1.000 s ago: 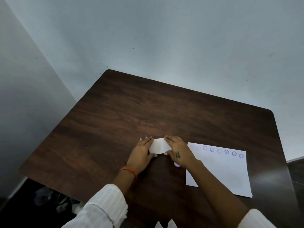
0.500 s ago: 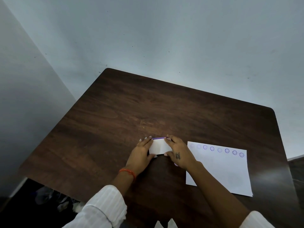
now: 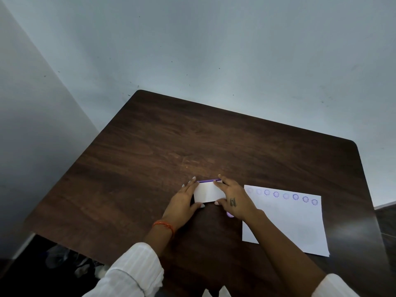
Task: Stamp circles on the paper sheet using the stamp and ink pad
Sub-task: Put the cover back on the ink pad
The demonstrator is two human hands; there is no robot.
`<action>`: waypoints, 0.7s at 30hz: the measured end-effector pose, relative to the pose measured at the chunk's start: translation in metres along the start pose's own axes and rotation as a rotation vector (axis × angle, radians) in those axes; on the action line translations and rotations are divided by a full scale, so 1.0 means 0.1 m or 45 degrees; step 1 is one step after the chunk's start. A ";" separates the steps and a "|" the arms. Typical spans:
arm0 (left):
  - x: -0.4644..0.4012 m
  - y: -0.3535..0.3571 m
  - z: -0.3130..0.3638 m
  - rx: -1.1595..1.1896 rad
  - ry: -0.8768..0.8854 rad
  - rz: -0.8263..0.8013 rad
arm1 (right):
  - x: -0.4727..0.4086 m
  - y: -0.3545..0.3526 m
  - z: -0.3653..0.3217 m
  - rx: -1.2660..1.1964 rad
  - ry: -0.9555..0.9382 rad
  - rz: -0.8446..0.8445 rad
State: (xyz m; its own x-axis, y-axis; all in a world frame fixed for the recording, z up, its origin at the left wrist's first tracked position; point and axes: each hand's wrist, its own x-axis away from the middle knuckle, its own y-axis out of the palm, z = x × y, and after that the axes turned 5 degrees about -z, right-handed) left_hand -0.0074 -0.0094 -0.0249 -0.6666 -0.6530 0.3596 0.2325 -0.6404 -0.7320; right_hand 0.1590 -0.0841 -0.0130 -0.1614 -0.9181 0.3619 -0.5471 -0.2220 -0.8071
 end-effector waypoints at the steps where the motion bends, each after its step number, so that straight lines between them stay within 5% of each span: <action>1: 0.01 0.01 0.00 0.022 -0.002 0.012 | 0.01 0.00 0.00 -0.009 0.001 0.006; 16: 0.12 0.12 0.01 0.159 -0.037 0.229 | 0.07 0.15 0.06 -0.127 0.036 0.146; 21: 0.14 0.13 0.09 0.332 -0.223 0.387 | 0.07 0.15 0.06 -0.200 0.070 0.200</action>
State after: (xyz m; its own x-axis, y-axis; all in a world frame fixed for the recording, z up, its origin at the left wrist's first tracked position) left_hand -0.0076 -0.0305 -0.0241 -0.4151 -0.8719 0.2597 0.5854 -0.4745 -0.6574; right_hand 0.1547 -0.0962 -0.0254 -0.2970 -0.9171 0.2659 -0.6321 -0.0199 -0.7746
